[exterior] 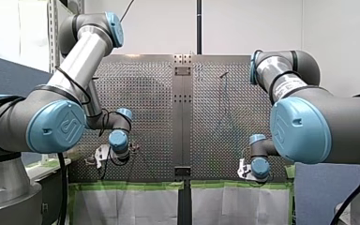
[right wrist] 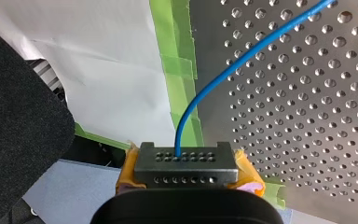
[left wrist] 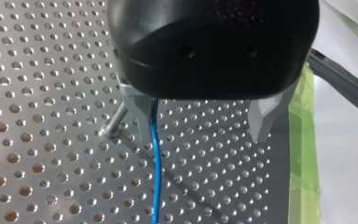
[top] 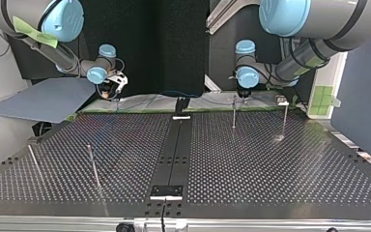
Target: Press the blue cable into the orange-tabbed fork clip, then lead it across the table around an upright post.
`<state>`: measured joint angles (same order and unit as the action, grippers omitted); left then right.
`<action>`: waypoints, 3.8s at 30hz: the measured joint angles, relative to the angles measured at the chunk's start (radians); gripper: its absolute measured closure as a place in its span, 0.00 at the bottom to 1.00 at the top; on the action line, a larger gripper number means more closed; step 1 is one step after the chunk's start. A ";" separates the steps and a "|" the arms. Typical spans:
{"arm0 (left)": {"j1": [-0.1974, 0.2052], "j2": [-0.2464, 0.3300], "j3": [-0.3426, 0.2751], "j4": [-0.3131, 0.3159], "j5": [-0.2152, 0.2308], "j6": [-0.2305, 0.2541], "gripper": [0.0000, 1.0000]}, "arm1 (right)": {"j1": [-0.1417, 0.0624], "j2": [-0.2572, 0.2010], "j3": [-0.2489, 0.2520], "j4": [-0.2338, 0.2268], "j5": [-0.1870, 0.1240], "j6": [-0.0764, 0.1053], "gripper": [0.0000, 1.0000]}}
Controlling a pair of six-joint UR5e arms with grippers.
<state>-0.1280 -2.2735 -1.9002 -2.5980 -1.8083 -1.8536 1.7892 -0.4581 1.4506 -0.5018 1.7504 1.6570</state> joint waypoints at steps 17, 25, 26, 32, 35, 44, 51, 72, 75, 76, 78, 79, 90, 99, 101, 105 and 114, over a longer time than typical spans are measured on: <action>-0.006 0.024 -0.054 0.043 0.002 0.000 0.00 | 0.000 0.000 0.000 0.001 -0.001 0.000 1.00; -0.020 0.030 -0.124 0.122 0.016 0.022 0.00 | 0.001 0.000 0.000 0.001 -0.001 0.000 1.00; -0.021 0.034 -0.129 0.131 0.016 0.022 0.00 | 0.001 0.000 0.000 0.001 -0.001 0.000 1.00; -0.030 0.084 -0.149 0.173 0.019 0.020 0.00 | 0.002 0.000 0.000 0.001 -0.001 0.000 1.00; -0.035 0.098 -0.151 0.182 0.026 0.018 0.00 | 0.002 0.000 0.000 0.002 -0.002 0.000 1.00; -0.052 0.104 -0.152 0.186 0.048 0.015 0.00 | 0.002 0.000 0.000 0.002 -0.002 0.000 1.00; -0.065 0.104 -0.152 0.176 0.040 0.019 0.00 | 0.002 0.000 0.000 0.002 -0.002 0.000 1.00; -0.085 0.104 -0.176 0.155 0.012 0.025 0.00 | 0.003 0.000 0.000 0.005 -0.002 0.000 1.00; -0.089 0.105 -0.199 0.150 0.003 0.040 0.00 | 0.004 0.000 0.000 0.006 -0.002 0.000 1.00; -0.092 0.106 -0.211 0.152 -0.005 0.049 0.00 | 0.004 0.000 0.000 0.006 -0.002 0.000 1.00; -0.097 0.112 -0.229 0.161 -0.013 0.065 0.00 | 0.004 0.000 0.000 0.006 -0.002 0.000 1.00; -0.101 0.118 -0.241 0.170 -0.015 0.077 0.00 | 0.004 0.000 0.000 0.006 -0.002 0.000 1.00; -0.132 0.220 -0.351 0.275 0.020 0.104 0.00 | 0.005 0.000 0.000 0.006 -0.001 0.000 1.00; -0.141 0.312 -0.443 0.367 0.055 0.137 0.00 | 0.006 0.000 -0.002 0.006 -0.001 0.000 1.00; -0.142 0.332 -0.463 0.387 0.061 0.148 0.00 | 0.006 0.000 -0.003 0.007 -0.001 0.000 1.00; -0.142 0.366 -0.497 0.420 0.072 0.159 0.00 | 0.007 0.000 -0.005 0.008 -0.002 0.000 1.00; -0.142 0.449 -0.580 0.504 0.077 0.164 0.00 | 0.004 0.000 -0.019 0.011 -0.004 0.000 1.00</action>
<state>-0.2702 -1.8242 -2.4802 -2.0936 -1.7313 -1.6897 1.7931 -0.4581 1.4315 -0.4905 1.7460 1.6570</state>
